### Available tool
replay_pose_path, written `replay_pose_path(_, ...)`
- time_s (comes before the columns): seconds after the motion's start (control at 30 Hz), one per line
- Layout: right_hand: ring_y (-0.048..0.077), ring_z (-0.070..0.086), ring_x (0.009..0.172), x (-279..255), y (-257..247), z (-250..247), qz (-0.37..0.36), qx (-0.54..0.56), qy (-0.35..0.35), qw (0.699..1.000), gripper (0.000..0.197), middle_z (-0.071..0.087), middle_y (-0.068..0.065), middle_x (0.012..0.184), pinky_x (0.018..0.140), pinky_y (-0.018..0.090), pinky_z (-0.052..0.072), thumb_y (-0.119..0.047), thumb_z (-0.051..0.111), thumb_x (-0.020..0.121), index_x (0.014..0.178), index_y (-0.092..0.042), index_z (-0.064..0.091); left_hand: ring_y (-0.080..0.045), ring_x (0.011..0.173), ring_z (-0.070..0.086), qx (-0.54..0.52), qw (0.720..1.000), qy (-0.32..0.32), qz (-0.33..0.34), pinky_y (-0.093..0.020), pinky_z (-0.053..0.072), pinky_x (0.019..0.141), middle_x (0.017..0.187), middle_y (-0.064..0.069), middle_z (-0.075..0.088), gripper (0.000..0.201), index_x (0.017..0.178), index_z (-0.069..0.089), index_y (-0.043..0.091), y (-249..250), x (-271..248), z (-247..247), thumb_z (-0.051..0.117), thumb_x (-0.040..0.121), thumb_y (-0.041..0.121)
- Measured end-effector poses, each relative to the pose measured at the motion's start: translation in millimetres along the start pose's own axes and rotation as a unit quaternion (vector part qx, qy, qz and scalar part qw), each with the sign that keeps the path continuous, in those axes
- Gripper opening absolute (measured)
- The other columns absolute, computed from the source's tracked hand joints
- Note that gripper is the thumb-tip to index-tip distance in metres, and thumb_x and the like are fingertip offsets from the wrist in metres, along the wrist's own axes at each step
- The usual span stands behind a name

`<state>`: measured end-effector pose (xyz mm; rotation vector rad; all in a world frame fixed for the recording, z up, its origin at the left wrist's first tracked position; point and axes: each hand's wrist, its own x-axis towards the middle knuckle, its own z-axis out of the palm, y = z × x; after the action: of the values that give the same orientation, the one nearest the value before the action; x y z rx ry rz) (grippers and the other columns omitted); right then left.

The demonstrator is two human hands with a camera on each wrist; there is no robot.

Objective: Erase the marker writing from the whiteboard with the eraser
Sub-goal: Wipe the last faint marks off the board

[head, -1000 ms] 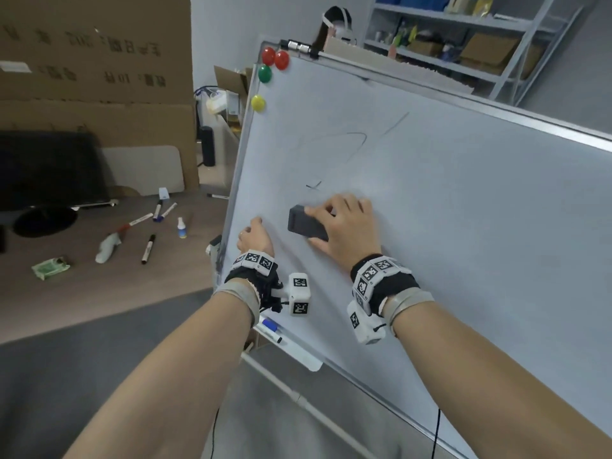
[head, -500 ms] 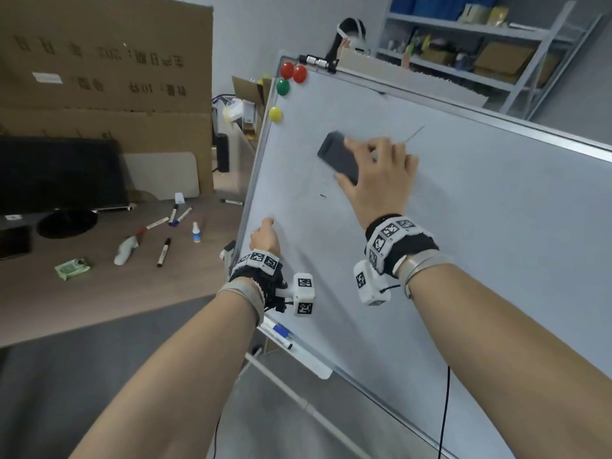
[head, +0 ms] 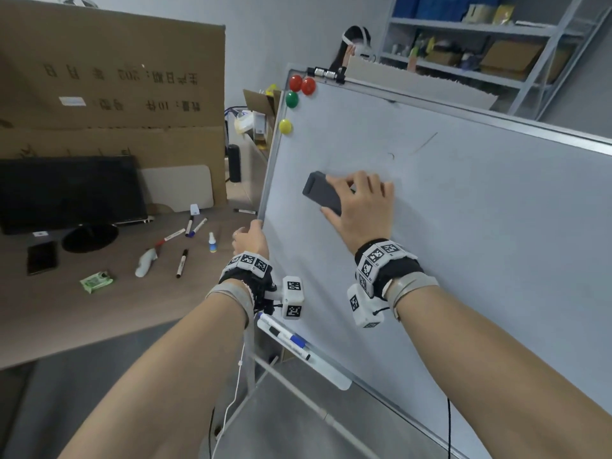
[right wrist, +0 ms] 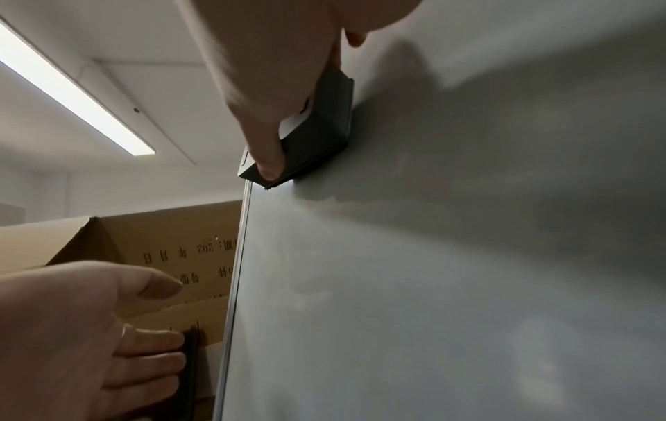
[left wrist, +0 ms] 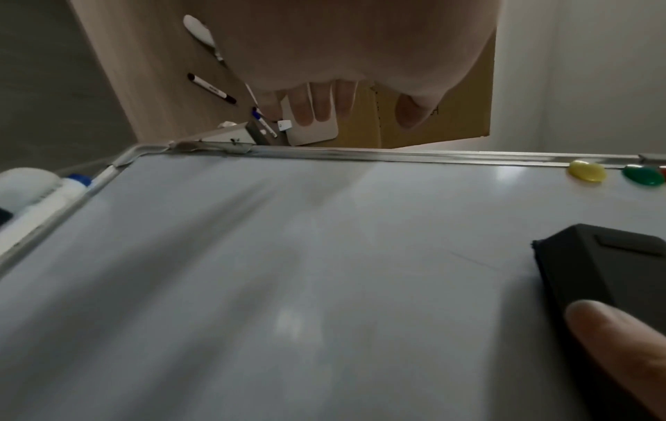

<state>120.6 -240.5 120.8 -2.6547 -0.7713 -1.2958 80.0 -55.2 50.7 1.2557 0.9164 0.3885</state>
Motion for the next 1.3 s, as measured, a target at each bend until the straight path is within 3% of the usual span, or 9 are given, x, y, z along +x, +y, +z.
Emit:
replay_pose_path(0.27, 0.030, 0.052, 0.092, 31, 13, 7, 0.002, 0.011, 0.037, 0.999, 0.055, 0.058, 0.004, 0.104, 0.081, 0.041, 0.030, -0.044, 0.081, 0.071, 0.121, -0.028, 0.064, -0.032, 0.135, 0.044, -0.007, 0.996, -0.015, 0.083, -0.045, 0.030, 0.115, 0.148, -0.009, 0.049, 0.078, 0.148, 0.039, 0.016, 45, 16, 30, 0.048, 0.077, 0.046)
replay_pose_path(0.4, 0.030, 0.052, 0.089, 33, 2, 29, -0.048, 0.025, 0.028, 0.998, 0.054, 0.058, 0.005, 0.099, 0.079, 0.042, 0.032, -0.044, 0.082, 0.069, 0.118, -0.026, 0.067, -0.033, 0.129, 0.049, 0.001, 0.993, -0.079, 0.093, -0.042, 0.034, 0.113, 0.142, -0.011, 0.053, 0.072, 0.142, 0.048, 0.009, 58, 26, 37, 0.042, 0.081, 0.048)
replay_pose_path(0.57, 0.028, 0.051, 0.087, 18, -13, 46, -0.086, 0.036, -0.013, 0.996, 0.052, 0.059, 0.002, 0.098, 0.077, 0.041, 0.035, -0.051, 0.079, 0.070, 0.114, -0.027, 0.068, -0.034, 0.135, 0.046, -0.006, 0.992, -0.120, 0.031, -0.048, 0.030, 0.117, 0.148, -0.013, 0.049, 0.095, 0.145, 0.046, 0.009, 50, 54, 44, 0.036, 0.075, 0.072)
replay_pose_path(0.63, 0.026, 0.052, 0.087, 13, -19, 49, -0.101, 0.022, -0.025, 0.994, 0.050, 0.059, 0.001, 0.098, 0.077, 0.040, 0.035, -0.051, 0.080, 0.069, 0.112, -0.028, 0.068, -0.033, 0.139, 0.041, 0.009, 0.989, -0.141, 0.035, -0.047, 0.026, 0.119, 0.152, -0.015, 0.043, 0.093, 0.148, 0.042, 0.007, 58, 44, 37, 0.029, 0.084, 0.073)
replay_pose_path(0.77, 0.028, 0.052, 0.093, 1, -32, 45, -0.049, 0.008, -0.026, 0.998, 0.053, 0.059, 0.000, 0.101, 0.079, 0.041, 0.035, -0.050, 0.081, 0.068, 0.113, -0.029, 0.066, -0.031, 0.146, 0.031, 0.064, 0.976, -0.205, 0.049, -0.044, 0.019, 0.122, 0.158, -0.012, 0.033, 0.086, 0.153, 0.031, 0.007, 62, 48, 26, 0.022, 0.094, 0.069)
replay_pose_path(0.87, 0.026, 0.051, 0.096, -1, -41, 40, -0.042, -0.023, -0.035, 0.998, 0.056, 0.059, -0.001, 0.104, 0.082, 0.041, 0.034, -0.051, 0.083, 0.067, 0.116, -0.030, 0.064, -0.031, 0.136, 0.046, 0.081, 0.964, -0.244, 0.065, -0.048, 0.029, 0.117, 0.150, -0.009, 0.048, 0.110, 0.147, 0.044, 0.013, 56, 66, 21, 0.022, 0.071, 0.089)
replay_pose_path(0.93, 0.026, 0.050, 0.098, -4, -48, 35, -0.023, -0.043, -0.039, 0.998, 0.057, 0.059, -0.001, 0.107, 0.083, 0.041, 0.035, -0.052, 0.082, 0.070, 0.119, -0.030, 0.063, -0.031, 0.127, 0.053, 0.109, 0.958, -0.256, 0.071, -0.047, 0.034, 0.114, 0.141, -0.010, 0.056, 0.110, 0.141, 0.051, 0.008, 54, 71, 19, 0.022, 0.071, 0.089)
replay_pose_path(1.1, 0.028, 0.049, 0.098, -3, -56, 22, 0.046, -0.089, -0.001, 0.995, 0.054, 0.059, 0.001, 0.116, 0.080, 0.041, 0.035, -0.052, 0.075, 0.079, 0.125, -0.027, 0.061, -0.029, 0.143, 0.037, 0.110, 0.956, -0.264, 0.070, -0.038, 0.021, 0.118, 0.156, -0.013, 0.037, 0.094, 0.151, 0.032, 0.001, 65, 56, 8, 0.021, 0.092, 0.074)
replay_pose_path(1.3, 0.033, 0.051, 0.103, 28, -23, -14, 0.190, -0.087, 0.062, 0.976, 0.052, 0.056, 0.005, 0.114, 0.085, 0.042, 0.035, -0.054, 0.065, 0.086, 0.129, -0.024, 0.057, -0.035, 0.138, 0.041, 0.131, 0.967, -0.209, 0.068, -0.041, 0.026, 0.115, 0.151, -0.018, 0.043, 0.093, 0.147, 0.038, 0.000, 69, 43, 15, 0.021, 0.092, 0.073)
